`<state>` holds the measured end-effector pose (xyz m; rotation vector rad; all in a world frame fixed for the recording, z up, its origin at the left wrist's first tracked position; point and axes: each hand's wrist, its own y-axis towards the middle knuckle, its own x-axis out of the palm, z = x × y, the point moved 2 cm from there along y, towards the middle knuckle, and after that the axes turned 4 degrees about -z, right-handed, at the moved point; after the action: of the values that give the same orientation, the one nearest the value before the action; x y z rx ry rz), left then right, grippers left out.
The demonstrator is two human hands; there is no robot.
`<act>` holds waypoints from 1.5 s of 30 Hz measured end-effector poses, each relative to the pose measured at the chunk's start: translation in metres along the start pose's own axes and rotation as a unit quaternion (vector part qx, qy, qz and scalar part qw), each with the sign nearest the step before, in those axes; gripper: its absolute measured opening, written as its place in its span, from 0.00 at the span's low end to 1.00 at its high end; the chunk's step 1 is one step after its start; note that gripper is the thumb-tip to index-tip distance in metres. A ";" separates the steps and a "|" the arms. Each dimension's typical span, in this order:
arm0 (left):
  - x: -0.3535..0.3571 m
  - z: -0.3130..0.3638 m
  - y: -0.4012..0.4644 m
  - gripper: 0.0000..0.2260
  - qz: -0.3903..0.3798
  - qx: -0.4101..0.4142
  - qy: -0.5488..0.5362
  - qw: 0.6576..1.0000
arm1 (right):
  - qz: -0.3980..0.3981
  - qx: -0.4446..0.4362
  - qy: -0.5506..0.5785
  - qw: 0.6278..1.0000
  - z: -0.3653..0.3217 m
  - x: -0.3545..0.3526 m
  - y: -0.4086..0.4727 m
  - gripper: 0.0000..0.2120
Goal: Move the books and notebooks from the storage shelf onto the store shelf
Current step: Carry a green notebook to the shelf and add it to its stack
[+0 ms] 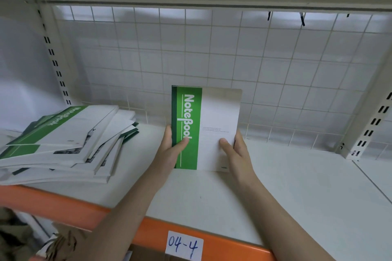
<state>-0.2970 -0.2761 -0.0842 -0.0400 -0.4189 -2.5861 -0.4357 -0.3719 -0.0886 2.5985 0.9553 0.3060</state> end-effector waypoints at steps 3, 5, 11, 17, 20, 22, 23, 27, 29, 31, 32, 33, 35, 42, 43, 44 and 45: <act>0.000 -0.002 -0.002 0.18 0.006 0.013 0.009 1.000 | 0.007 0.010 0.005 1.000 0.000 0.001 -0.001 0.16; -0.001 -0.002 -0.002 0.16 0.010 0.027 0.020 0.999 | 0.011 0.004 0.007 1.000 0.000 0.001 0.000 0.16; 0.001 -0.005 -0.001 0.16 -0.016 0.013 0.052 0.998 | 0.002 0.039 0.015 0.999 0.009 0.000 -0.001 0.19; -0.001 -0.013 0.001 0.11 0.005 0.001 0.111 0.994 | 0.012 0.074 -0.040 0.996 0.017 -0.001 -0.003 0.18; 0.000 -0.017 0.004 0.07 0.026 0.004 0.142 0.989 | 0.019 0.085 -0.064 0.994 0.015 -0.001 -0.003 0.18; -0.001 -0.018 0.005 0.08 0.029 0.003 0.156 0.987 | 0.022 0.098 -0.073 0.992 0.014 -0.001 -0.003 0.19; -0.001 -0.018 0.005 0.08 0.031 0.001 0.162 0.986 | 0.023 0.102 -0.082 0.991 0.012 0.000 -0.004 0.20; 0.003 -0.013 0.013 0.12 0.046 -0.038 0.180 0.982 | 0.011 0.110 -0.132 0.985 0.004 0.000 0.001 0.19; 0.004 -0.012 0.016 0.14 0.050 -0.067 0.187 0.979 | 0.000 0.133 -0.149 0.980 -0.004 -0.001 0.004 0.18; 0.004 -0.010 0.016 0.12 0.047 -0.079 0.194 0.977 | -0.004 0.170 -0.146 0.975 -0.012 -0.003 0.005 0.13; 0.005 -0.009 0.014 0.12 0.041 -0.080 0.191 0.978 | 0.003 0.185 -0.148 0.972 -0.017 -0.005 0.003 0.10; 0.007 -0.006 0.012 0.13 0.031 -0.077 0.178 0.980 | 0.011 0.199 -0.149 0.969 -0.019 -0.007 0.000 0.07; 0.014 -0.003 0.004 0.18 0.010 -0.077 0.141 0.987 | 0.026 0.203 -0.153 0.967 -0.019 -0.012 -0.009 0.10; 0.040 -0.007 -0.014 0.18 -0.009 -0.131 0.081 0.988 | 0.105 0.197 -0.146 0.964 -0.033 -0.023 -0.047 0.12; 0.045 -0.006 -0.015 0.18 -0.012 -0.137 0.078 0.987 | 0.114 0.194 -0.154 0.962 -0.035 -0.028 -0.051 0.12; 0.051 -0.005 -0.015 0.18 -0.017 -0.142 0.076 0.987 | 0.124 0.190 -0.166 0.960 -0.037 -0.032 -0.055 0.12; 0.058 -0.004 -0.015 0.18 -0.027 -0.146 0.076 0.986 | 0.134 0.188 -0.183 0.956 -0.039 -0.038 -0.059 0.13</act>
<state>-0.3549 -0.2931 -0.0865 0.0673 0.0170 -2.6592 -0.5106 -0.3448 -0.0790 2.9826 0.5744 -0.3189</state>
